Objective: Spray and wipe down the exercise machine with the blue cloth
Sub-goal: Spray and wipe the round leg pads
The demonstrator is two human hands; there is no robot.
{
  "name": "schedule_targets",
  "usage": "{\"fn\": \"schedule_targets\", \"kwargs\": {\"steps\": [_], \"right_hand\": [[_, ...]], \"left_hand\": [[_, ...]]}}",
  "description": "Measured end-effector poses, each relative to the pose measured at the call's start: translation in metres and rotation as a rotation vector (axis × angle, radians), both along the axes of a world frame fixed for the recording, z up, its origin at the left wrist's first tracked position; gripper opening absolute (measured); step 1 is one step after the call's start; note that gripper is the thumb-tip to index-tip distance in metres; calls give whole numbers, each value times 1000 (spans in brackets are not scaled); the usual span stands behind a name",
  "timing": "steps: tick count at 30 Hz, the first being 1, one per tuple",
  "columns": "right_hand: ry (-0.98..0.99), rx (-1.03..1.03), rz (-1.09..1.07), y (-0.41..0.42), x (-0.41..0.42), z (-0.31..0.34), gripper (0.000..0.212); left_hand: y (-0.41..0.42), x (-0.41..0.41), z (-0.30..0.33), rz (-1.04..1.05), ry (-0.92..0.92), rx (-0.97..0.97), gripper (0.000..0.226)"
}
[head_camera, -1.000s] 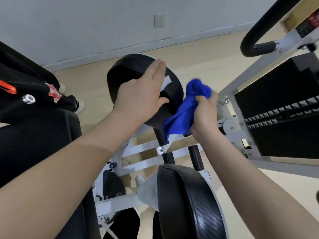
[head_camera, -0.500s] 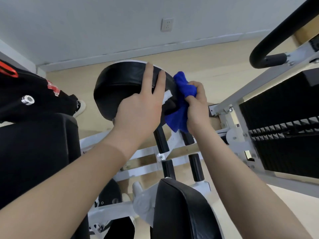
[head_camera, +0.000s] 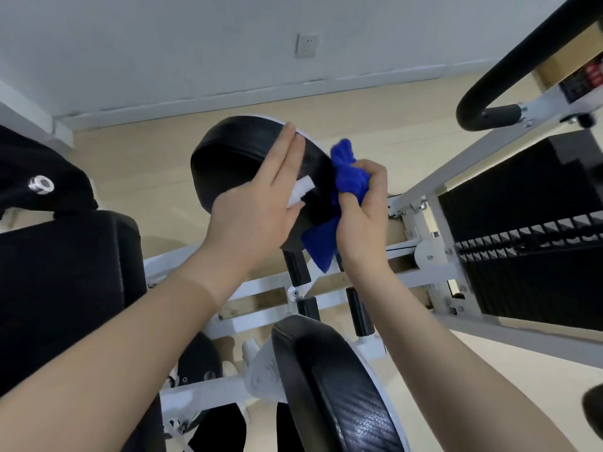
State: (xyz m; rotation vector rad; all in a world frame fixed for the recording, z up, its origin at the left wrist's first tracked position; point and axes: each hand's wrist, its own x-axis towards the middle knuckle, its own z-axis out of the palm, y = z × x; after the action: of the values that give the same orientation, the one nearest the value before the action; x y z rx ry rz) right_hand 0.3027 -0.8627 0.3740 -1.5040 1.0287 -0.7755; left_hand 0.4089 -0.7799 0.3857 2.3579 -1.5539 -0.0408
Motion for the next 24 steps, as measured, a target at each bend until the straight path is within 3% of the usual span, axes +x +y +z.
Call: {"fn": "schedule_targets", "kwargs": {"steps": [3, 5, 9, 11, 15, 20, 22, 24], "right_hand": [[172, -453, 216, 4, 15, 22, 36], [308, -589, 245, 10, 33, 33, 39], [547, -867, 372, 17, 66, 51, 46], [601, -775, 392, -2, 64, 48, 44], [529, -492, 108, -26, 26, 34, 46], [425, -750, 354, -2, -3, 27, 41], [557, -660, 333, -13, -17, 18, 38], [932, -544, 319, -22, -45, 4, 31]], "left_hand": [[9, 7, 7, 222, 155, -1, 83], [15, 15, 6, 302, 245, 34, 83], [23, 35, -2, 266, 339, 39, 73], [25, 40, -7, 261, 359, 60, 65], [37, 27, -17, 172, 360, 171, 70], [37, 8, -8, 117, 422, -61, 57], [39, 4, 0, 90, 437, -130, 53], [43, -2, 10, 36, 475, -143, 52]]}}
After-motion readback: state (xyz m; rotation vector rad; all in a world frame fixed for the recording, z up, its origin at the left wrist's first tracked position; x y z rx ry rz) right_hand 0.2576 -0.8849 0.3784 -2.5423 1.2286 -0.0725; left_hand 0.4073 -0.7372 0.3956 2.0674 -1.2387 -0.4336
